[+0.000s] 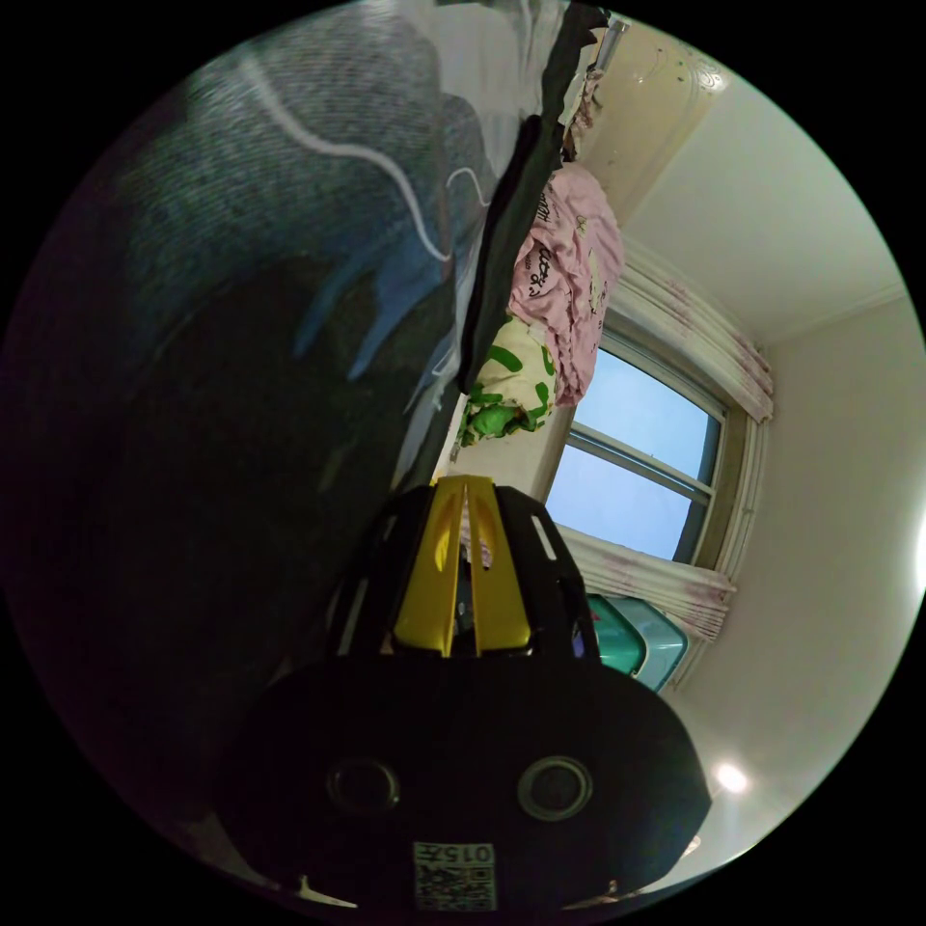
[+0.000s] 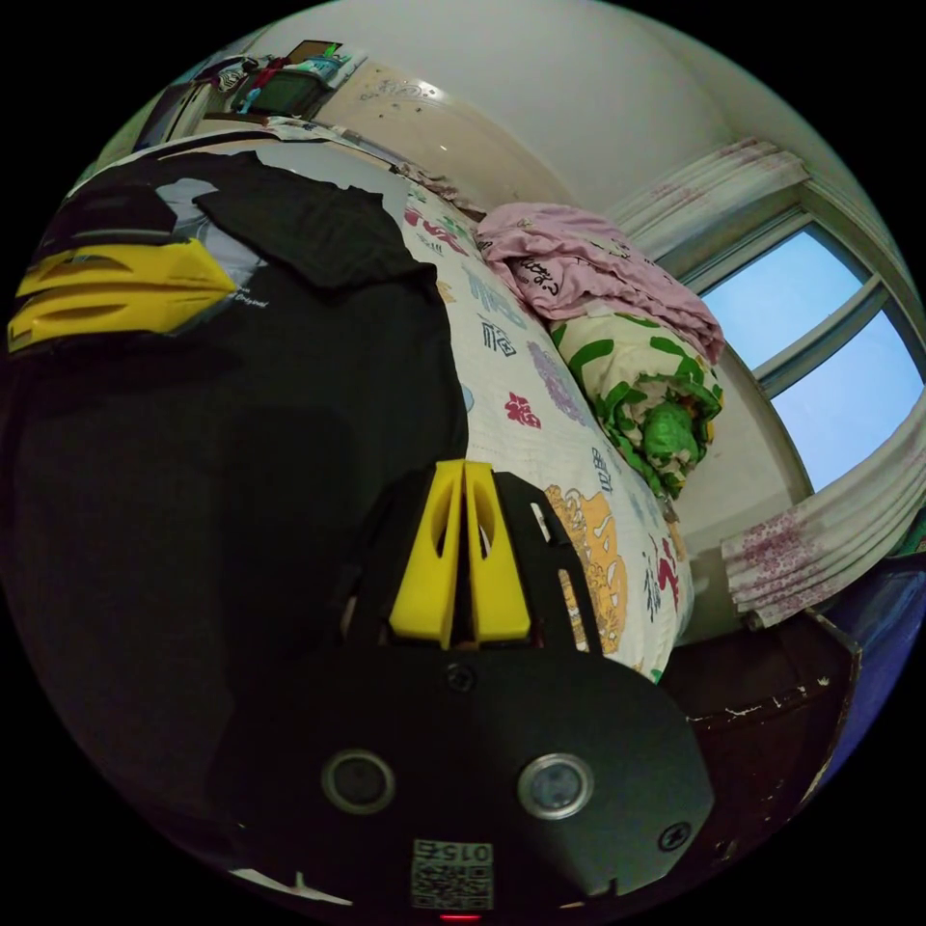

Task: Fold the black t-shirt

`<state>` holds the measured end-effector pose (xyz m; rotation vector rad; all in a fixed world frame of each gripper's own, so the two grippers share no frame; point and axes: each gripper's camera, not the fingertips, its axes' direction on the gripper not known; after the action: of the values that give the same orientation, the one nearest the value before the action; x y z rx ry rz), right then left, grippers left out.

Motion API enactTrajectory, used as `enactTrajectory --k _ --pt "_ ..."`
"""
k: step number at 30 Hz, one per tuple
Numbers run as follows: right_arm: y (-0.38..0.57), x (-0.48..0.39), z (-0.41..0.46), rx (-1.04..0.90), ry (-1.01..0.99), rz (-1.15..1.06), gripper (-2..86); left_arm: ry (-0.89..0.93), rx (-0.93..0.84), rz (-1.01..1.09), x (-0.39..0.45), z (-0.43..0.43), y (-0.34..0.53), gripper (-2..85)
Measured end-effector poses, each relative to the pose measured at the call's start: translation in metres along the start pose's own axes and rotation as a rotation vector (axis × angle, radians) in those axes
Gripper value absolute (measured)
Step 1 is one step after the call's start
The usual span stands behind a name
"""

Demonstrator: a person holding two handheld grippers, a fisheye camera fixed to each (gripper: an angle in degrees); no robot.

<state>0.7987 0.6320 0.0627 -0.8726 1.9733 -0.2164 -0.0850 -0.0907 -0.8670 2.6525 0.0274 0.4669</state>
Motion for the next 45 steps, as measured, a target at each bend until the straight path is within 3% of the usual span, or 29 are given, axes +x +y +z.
enactTrajectory --k 45 --pt "0.0023 -0.0022 0.004 0.013 0.038 -0.007 -0.7 -0.002 0.0 0.0 0.0029 -0.0062 0.0018 -0.9"
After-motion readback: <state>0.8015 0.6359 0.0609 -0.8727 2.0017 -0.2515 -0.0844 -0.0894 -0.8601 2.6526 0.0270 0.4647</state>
